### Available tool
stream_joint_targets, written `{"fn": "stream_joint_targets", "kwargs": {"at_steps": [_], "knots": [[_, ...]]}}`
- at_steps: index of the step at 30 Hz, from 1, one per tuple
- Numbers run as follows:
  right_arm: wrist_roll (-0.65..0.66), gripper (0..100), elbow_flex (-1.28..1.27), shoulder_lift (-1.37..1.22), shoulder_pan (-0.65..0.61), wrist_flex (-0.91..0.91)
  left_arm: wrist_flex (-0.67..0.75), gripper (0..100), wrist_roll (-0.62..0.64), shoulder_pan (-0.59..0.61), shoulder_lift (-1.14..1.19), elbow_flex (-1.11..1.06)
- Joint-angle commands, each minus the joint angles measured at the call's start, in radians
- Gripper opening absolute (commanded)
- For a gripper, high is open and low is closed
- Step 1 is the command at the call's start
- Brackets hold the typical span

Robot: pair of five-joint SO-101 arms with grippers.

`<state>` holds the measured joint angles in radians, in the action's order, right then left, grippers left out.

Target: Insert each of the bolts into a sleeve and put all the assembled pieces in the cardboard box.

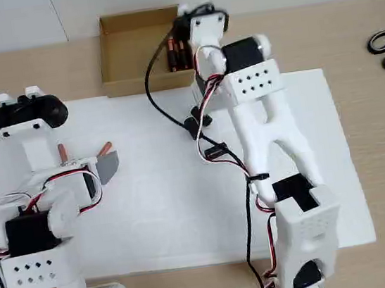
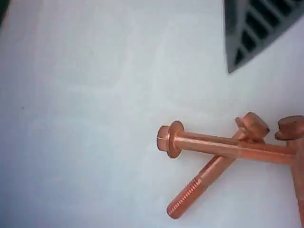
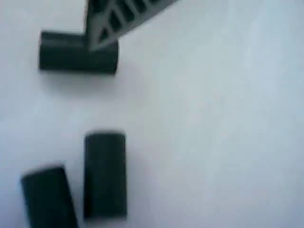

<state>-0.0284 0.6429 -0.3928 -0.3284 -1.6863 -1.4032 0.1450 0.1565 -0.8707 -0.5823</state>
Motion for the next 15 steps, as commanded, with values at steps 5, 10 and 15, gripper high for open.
{"fn": "stream_joint_targets", "kwargs": {"at_steps": [5, 10, 15], "knots": [[0.012, 19.2, -0.114, -0.035, 0.005, 0.071, -0.003, 30, -0.006, 0.003, -0.006, 0.039], [0.072, 19.4, -0.112, -0.134, -0.001, 0.071, -0.005, 30, -0.006, 0.003, -0.006, 0.039], [0.236, 19.4, -0.112, -0.143, -0.001, 0.018, -0.002, 30, -0.006, 0.006, -0.006, 0.022]]}}
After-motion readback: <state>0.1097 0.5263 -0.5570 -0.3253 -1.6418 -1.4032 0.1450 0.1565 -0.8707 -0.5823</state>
